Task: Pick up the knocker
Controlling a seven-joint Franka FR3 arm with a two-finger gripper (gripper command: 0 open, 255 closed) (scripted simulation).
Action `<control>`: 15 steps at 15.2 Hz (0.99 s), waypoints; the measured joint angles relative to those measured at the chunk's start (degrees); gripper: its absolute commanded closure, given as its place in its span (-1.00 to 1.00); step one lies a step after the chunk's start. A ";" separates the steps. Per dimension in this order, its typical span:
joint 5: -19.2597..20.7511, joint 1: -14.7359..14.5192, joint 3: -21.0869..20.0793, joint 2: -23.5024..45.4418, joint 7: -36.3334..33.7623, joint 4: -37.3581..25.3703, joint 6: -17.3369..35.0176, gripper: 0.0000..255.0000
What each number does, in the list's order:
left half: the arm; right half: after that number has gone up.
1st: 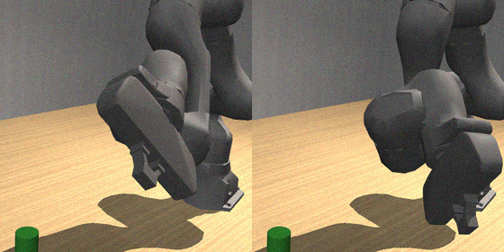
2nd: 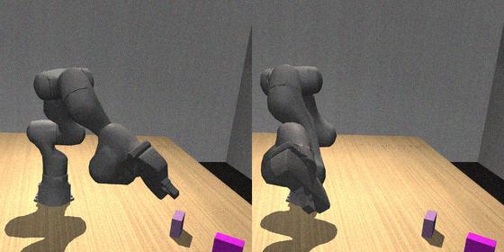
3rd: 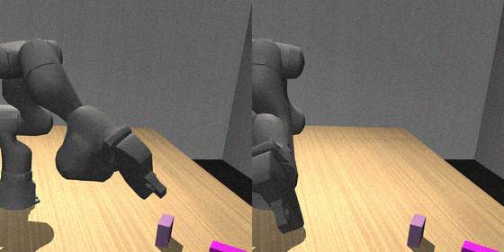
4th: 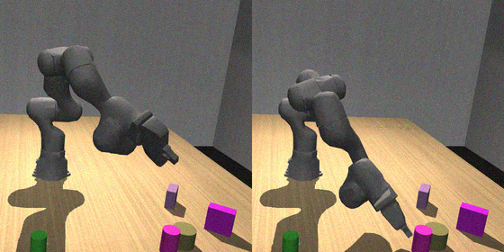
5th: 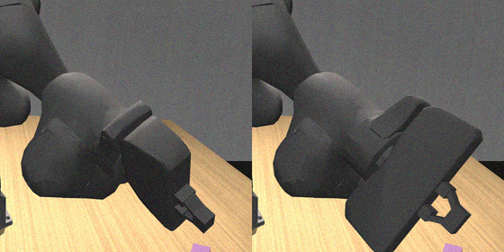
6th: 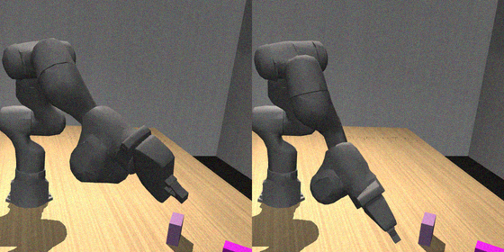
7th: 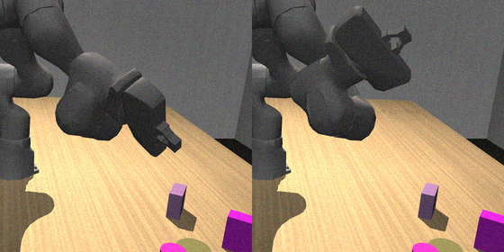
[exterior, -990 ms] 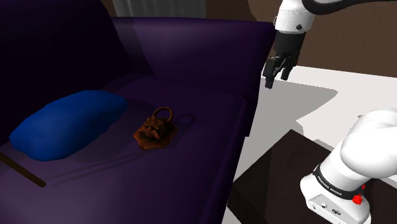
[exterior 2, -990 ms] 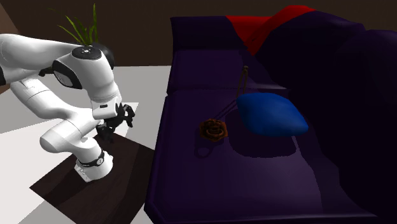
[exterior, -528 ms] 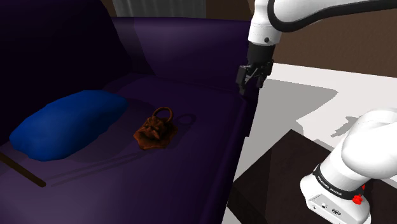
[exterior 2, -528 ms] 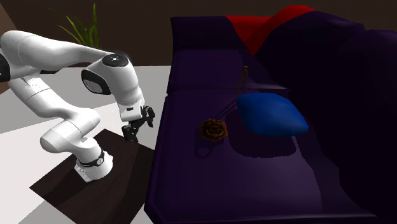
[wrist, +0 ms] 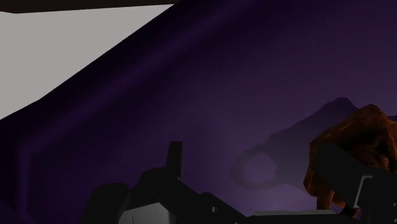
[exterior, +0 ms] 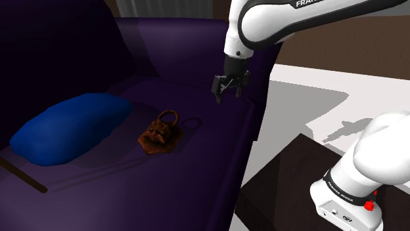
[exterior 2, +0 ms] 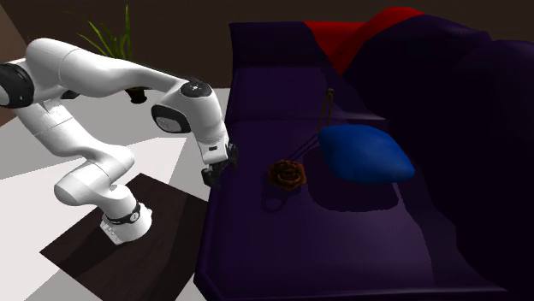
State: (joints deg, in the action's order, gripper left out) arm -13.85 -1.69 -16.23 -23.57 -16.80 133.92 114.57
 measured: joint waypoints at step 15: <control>7.24 -2.11 -7.66 29.41 -16.02 -20.86 15.70 -1.00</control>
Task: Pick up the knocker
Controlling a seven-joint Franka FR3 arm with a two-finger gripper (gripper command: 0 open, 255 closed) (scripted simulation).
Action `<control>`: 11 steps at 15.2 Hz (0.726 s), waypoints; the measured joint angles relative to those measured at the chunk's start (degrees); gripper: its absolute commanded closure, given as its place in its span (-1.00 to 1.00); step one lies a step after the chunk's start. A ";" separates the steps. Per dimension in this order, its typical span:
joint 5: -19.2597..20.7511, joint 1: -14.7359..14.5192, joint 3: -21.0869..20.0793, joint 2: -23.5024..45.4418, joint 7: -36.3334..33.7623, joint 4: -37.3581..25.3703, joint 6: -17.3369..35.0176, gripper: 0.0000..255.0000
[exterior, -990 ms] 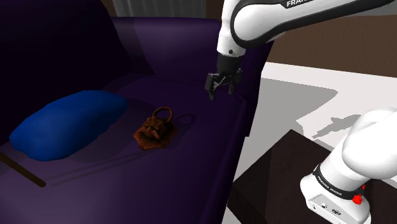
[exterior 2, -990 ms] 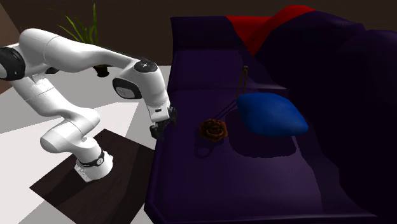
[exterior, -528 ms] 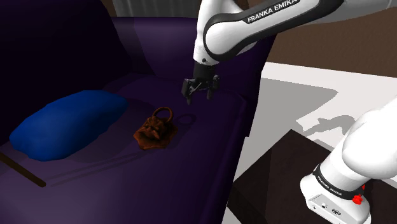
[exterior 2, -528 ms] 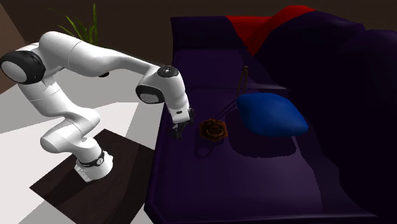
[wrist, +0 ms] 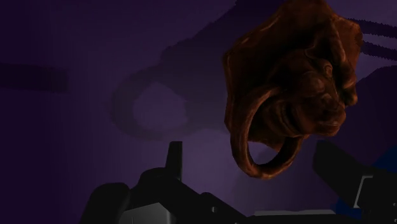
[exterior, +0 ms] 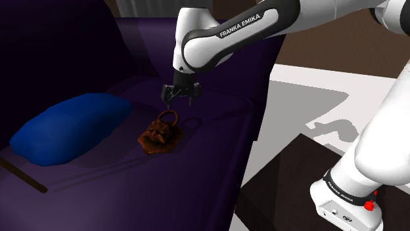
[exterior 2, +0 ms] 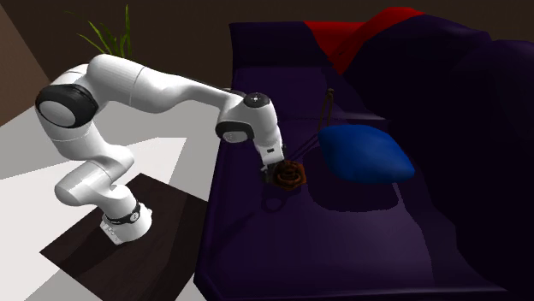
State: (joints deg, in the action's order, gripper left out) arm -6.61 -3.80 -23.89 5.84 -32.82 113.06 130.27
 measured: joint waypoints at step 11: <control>3.02 -1.32 0.24 6.96 -2.42 -1.86 5.76 1.00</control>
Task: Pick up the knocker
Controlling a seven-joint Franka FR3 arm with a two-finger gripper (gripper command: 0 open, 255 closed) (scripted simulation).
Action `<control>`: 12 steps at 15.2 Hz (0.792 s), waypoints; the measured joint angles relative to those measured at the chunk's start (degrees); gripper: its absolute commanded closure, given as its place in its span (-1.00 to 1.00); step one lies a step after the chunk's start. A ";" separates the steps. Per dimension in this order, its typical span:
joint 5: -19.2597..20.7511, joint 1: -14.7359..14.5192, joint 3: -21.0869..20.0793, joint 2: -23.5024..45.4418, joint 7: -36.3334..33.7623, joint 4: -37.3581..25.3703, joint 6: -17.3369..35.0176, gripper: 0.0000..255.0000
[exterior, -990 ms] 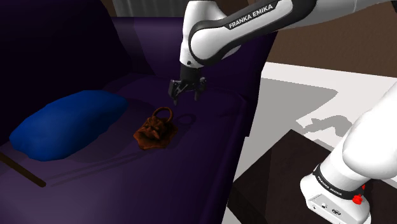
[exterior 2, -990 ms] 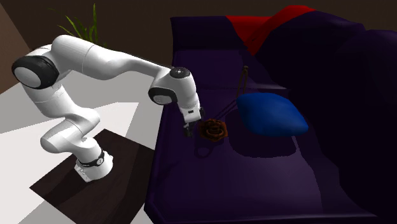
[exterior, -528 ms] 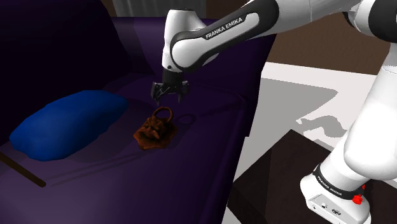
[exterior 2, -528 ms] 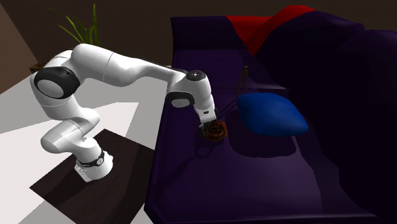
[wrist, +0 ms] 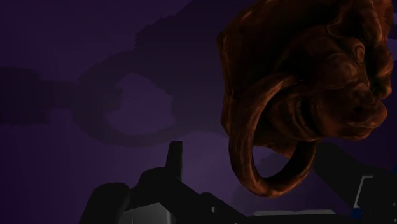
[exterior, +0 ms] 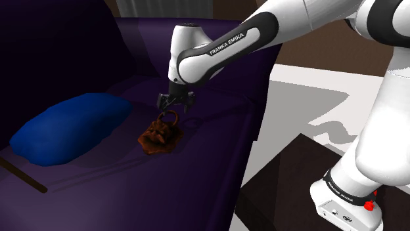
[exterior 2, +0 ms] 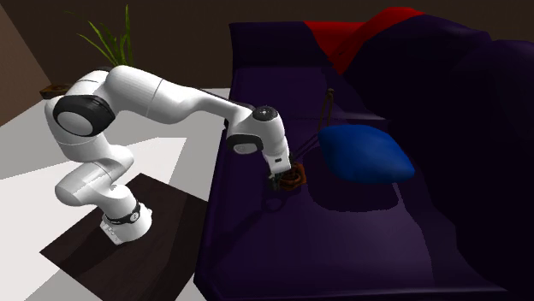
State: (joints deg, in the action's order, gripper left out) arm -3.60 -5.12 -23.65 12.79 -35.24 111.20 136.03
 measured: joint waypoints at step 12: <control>-0.08 0.03 -0.03 -0.25 0.00 -0.24 -0.48 1.00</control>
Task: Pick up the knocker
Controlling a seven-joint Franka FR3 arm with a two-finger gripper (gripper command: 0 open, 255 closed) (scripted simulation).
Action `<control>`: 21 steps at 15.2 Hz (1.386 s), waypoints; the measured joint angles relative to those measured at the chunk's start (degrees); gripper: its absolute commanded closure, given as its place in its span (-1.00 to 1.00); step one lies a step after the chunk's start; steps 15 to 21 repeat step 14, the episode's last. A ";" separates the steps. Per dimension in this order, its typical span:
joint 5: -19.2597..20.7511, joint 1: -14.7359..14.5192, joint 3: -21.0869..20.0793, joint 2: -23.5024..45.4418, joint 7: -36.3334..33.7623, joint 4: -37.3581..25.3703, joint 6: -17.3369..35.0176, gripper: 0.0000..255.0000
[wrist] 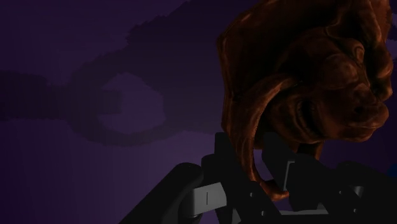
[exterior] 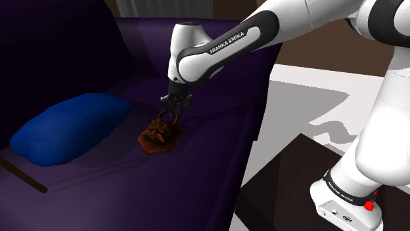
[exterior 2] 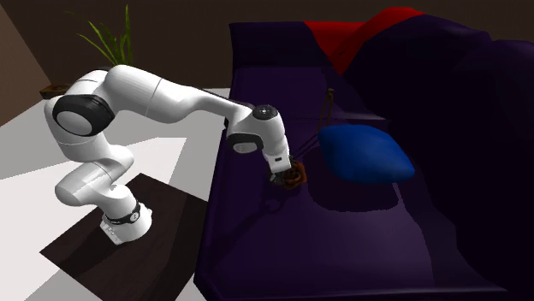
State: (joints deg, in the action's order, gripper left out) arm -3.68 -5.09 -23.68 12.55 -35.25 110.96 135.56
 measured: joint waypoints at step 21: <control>-1.12 0.46 -0.28 -3.53 -0.16 -6.26 -9.54 1.00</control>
